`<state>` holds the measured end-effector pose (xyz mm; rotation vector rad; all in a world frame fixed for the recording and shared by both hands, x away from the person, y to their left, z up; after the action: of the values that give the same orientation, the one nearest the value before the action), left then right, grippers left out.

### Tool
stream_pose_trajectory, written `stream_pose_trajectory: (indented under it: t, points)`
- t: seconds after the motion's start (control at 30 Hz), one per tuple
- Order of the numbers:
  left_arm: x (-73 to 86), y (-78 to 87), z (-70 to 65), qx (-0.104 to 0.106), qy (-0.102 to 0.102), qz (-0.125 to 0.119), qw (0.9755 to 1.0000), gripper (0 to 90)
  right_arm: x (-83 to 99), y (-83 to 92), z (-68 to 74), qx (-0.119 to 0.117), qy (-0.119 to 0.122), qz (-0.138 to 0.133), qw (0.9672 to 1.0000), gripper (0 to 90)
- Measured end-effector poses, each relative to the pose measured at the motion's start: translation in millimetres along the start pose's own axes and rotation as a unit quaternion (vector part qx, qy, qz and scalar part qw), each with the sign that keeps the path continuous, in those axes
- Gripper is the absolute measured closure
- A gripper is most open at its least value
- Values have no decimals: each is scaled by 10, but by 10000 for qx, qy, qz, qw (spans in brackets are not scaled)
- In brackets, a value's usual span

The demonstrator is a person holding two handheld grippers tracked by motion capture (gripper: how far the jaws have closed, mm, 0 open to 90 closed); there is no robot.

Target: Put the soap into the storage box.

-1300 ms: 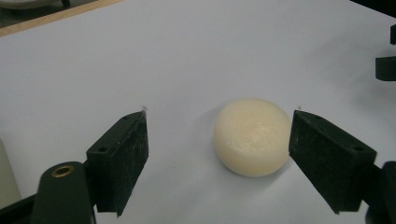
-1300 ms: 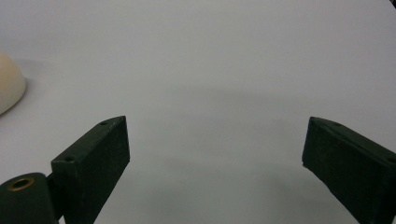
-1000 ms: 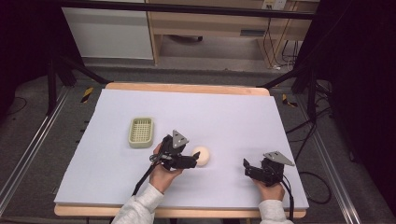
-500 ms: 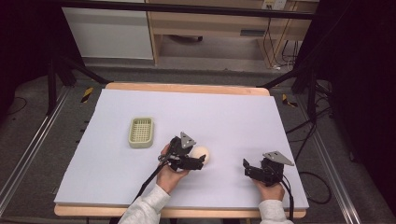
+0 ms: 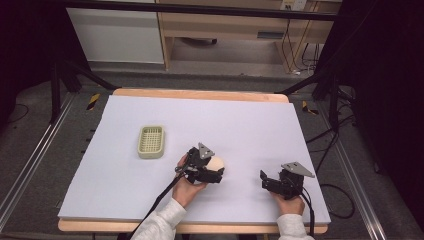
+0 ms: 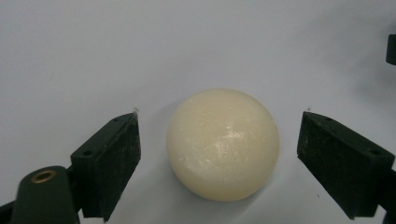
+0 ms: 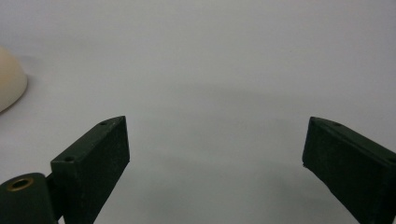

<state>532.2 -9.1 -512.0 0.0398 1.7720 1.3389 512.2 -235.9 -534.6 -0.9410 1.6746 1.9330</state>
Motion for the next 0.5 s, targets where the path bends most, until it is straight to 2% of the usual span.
stream_pose_trajectory:
  t: [0.5]
  points:
    - [19,-159,-42,61,-16,133,9999,146,2,-3,7,-11,6,21,10000,78]
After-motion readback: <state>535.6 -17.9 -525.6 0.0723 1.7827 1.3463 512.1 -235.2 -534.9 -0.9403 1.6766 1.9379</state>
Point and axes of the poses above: each handheld gripper's, and its own axes: y roughly backward along the jaws, x roughly out of its underside, z roughly to its left, the point moved 9 cm from there along -y, roughly forward along the jaws, and after that the axes turned 11 degrees about z, right-handed, at the moved point
